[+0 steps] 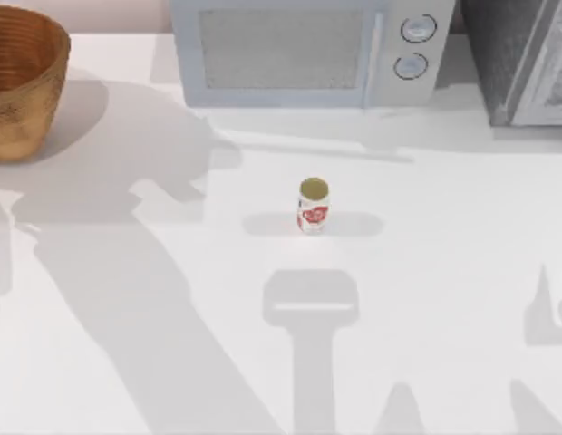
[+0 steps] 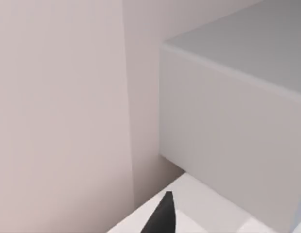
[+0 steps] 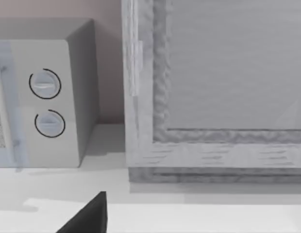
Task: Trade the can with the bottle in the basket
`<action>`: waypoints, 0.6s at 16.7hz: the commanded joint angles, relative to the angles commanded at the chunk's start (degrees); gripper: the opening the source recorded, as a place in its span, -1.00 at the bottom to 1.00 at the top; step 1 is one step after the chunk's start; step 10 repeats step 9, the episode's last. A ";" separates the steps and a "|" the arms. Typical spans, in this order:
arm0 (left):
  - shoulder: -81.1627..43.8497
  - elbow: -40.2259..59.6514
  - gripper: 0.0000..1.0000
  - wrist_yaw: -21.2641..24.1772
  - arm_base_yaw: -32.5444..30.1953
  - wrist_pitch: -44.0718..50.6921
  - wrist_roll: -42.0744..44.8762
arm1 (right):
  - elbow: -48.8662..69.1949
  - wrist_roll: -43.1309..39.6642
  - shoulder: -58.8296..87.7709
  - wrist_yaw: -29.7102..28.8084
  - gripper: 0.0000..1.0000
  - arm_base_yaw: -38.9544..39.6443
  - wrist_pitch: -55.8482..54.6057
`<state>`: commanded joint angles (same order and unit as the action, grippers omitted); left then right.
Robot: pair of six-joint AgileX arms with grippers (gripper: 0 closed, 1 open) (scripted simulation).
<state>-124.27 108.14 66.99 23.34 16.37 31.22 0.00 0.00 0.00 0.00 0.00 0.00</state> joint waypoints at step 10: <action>0.00 0.00 1.00 0.00 0.00 0.00 0.00 | 0.00 0.00 0.00 0.00 1.00 0.00 0.00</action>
